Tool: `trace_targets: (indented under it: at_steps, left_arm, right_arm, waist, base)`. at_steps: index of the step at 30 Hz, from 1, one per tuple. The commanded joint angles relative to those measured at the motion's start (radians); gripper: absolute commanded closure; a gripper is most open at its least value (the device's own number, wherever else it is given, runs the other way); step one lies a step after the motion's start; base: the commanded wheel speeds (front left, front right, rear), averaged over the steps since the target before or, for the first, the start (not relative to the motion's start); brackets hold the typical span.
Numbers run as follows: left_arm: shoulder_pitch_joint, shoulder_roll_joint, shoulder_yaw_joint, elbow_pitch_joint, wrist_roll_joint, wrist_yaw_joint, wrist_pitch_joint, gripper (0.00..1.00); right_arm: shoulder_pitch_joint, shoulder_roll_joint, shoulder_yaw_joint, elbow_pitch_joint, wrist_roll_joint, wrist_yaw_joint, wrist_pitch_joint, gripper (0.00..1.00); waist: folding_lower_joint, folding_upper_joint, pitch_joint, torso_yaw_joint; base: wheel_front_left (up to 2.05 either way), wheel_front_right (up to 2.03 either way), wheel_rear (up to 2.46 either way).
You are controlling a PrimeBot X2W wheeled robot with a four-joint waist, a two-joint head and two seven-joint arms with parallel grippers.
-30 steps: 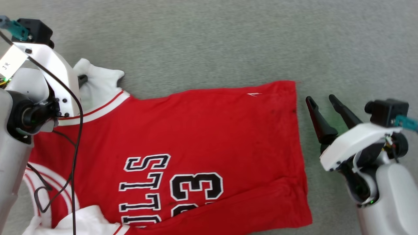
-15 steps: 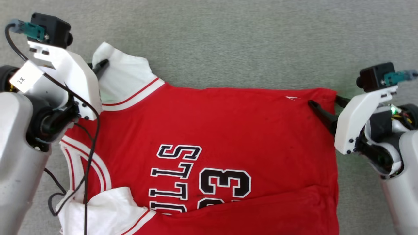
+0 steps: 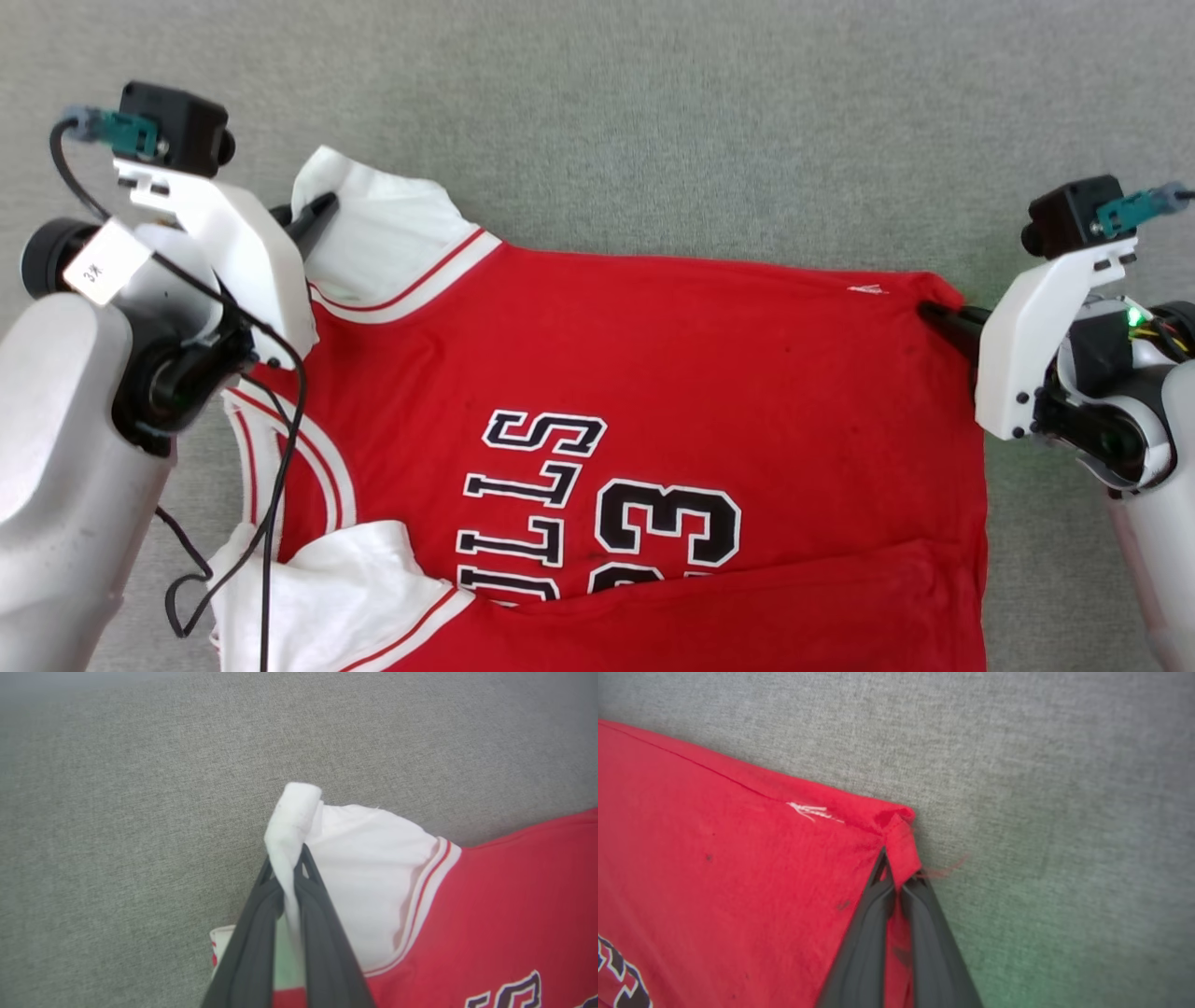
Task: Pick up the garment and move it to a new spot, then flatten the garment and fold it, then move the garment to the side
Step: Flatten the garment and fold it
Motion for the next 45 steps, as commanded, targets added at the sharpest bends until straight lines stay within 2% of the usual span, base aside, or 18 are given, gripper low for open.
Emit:
trace_targets:
  at_steps: [1,4,10,16,24,30,31,32,33,34,38,40,45]
  left_arm:
    - [0.017,0.0,0.007,0.004,-0.003,0.0,-0.012,1.0]
    - [0.054,0.002,0.02,0.004,-0.012,0.003,-0.046,1.0]
    - [0.197,0.015,0.043,-0.035,-0.033,0.025,-0.116,1.0]
    - [0.397,0.038,0.066,-0.112,-0.05,0.076,-0.168,1.0]
    - [0.661,0.0,0.075,-0.176,-0.128,0.132,-0.211,1.0]
    - [0.739,-0.058,0.043,-0.117,-0.158,0.114,-0.238,1.0]
    - [0.742,-0.067,0.038,-0.1,-0.159,0.109,-0.244,0.8]
    - [0.739,-0.074,0.032,-0.083,-0.156,0.105,-0.251,0.56]
    - [0.735,-0.085,0.028,-0.066,-0.155,0.1,-0.259,0.2]
    - [0.731,-0.094,0.025,-0.051,-0.156,0.097,-0.267,0.0]
    - [0.712,-0.097,0.021,-0.019,-0.112,0.086,-0.326,0.0]
    - [0.705,-0.106,0.033,-0.029,-0.101,0.094,-0.369,0.0]
    - [0.687,-0.111,0.045,-0.089,-0.035,0.111,-0.477,0.0]
  right_arm:
    - [0.029,-0.006,-0.007,0.001,-0.011,-0.001,-0.008,1.0]
    - [0.042,-0.009,-0.046,-0.049,-0.029,-0.001,-0.058,1.0]
    - [0.172,0.006,-0.091,-0.122,-0.061,-0.001,-0.113,1.0]
    - [0.34,0.034,-0.128,-0.177,-0.084,-0.001,-0.146,1.0]
    - [0.51,0.096,-0.165,-0.168,-0.095,-0.001,-0.226,1.0]
    - [0.592,0.156,-0.186,-0.124,-0.099,-0.001,-0.312,1.0]
    - [0.6,0.163,-0.184,-0.117,-0.099,-0.001,-0.325,0.82]
    - [0.608,0.173,-0.184,-0.107,-0.093,-0.001,-0.337,0.56]
    - [0.621,0.182,-0.18,-0.096,-0.084,-0.001,-0.339,0.0]
    - [0.624,0.181,-0.175,-0.095,-0.09,-0.001,-0.355,0.0]
    - [0.63,0.183,-0.172,-0.105,-0.093,-0.001,-0.411,0.0]
    - [0.636,0.18,-0.172,-0.129,-0.09,-0.001,-0.433,0.0]
    - [0.665,0.153,-0.198,-0.222,-0.082,-0.001,-0.408,0.0]
  waist:
    - [-0.0001,0.0,-0.022,0.004]
    - [-0.0001,0.0,-0.062,0.008]
    - [-0.0001,0.0,-0.154,0.025]
    - [-0.0001,0.0,-0.226,0.051]
    - [-0.0001,0.0,-0.277,0.071]
    - [-0.0001,0.0,-0.29,0.07]
    - [-0.0001,0.0,-0.292,0.07]
    - [-0.0001,0.0,-0.294,0.069]
    - [-0.0001,0.0,-0.296,0.069]
    - [-0.0001,0.0,-0.299,0.067]
    - [-0.0001,0.0,-0.313,0.058]
    - [-0.0001,0.0,-0.324,0.054]
    - [-0.0001,0.0,-0.35,0.051]
  base:
    - [0.0,0.0,0.0]
    - [0.0,0.0,0.0]
    - [0.0,0.0,0.0]
    - [0.0,0.0,0.0]
    - [0.0,0.0,0.0]
    - [0.0,0.0,0.0]
    - [0.0,0.0,0.0]
    - [0.0,0.0,0.0]
    - [0.0,0.0,0.0]
    - [0.0,0.0,0.0]
    - [0.0,0.0,0.0]
    - [0.0,0.0,0.0]
    - [0.0,0.0,0.0]
